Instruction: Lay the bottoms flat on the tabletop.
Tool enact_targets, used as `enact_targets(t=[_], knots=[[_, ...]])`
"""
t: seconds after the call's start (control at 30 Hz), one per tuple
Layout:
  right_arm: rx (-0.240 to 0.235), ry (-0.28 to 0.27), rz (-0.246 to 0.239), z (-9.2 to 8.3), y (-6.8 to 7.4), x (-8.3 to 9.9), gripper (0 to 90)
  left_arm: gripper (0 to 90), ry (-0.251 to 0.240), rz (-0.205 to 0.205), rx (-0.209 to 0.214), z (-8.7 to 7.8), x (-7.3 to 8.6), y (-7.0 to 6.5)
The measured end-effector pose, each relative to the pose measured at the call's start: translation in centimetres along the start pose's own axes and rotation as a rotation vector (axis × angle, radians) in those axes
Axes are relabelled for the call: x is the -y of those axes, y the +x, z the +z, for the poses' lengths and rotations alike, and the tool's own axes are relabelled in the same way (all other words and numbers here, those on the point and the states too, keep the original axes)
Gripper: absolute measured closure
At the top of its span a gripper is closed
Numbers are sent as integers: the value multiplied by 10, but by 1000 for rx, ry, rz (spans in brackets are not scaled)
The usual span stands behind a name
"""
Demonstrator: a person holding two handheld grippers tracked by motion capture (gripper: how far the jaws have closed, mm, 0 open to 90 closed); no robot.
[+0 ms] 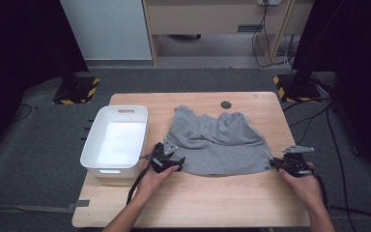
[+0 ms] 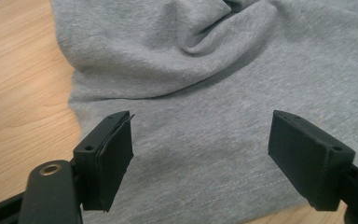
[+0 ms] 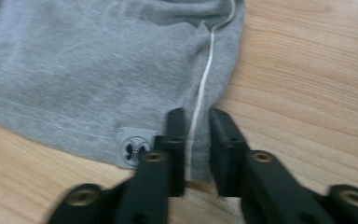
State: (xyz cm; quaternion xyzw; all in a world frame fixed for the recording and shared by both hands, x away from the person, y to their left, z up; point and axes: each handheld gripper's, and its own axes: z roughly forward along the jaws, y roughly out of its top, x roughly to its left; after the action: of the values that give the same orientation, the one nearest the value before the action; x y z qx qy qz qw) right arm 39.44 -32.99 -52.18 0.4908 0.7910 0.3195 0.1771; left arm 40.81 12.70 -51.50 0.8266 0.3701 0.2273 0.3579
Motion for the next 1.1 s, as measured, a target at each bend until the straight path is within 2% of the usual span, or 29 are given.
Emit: enact_targets(t=[0.07, 0.13, 0.33, 0.5, 0.77, 0.93, 1.03, 1.1], knots=[[11, -3, -39, -2, 3, -2, 829, 213, -2, -5, -1, 0, 0, 1], [21, -35, -59, -5, 6, -5, 831, 214, -3, -14, -13, -1, 0, 2], [75, -134, -82, -22, 12, -17, 834, 249, 6, -9, -75, 2, 1, 5], [106, -153, -84, -31, 15, -20, 837, 295, 27, -26, -118, 5, 2, 10], [118, -160, -101, -33, 19, -23, 838, 307, 60, -50, -175, 8, 6, 16], [109, -150, -102, -31, 20, -22, 837, 314, 87, -56, -167, 13, 9, 14], [107, -150, -106, -31, 20, -22, 837, 307, 90, -96, -161, 13, 9, 15], [101, -148, -108, -30, 21, -23, 836, 357, 85, -111, -131, 13, 9, 15]])
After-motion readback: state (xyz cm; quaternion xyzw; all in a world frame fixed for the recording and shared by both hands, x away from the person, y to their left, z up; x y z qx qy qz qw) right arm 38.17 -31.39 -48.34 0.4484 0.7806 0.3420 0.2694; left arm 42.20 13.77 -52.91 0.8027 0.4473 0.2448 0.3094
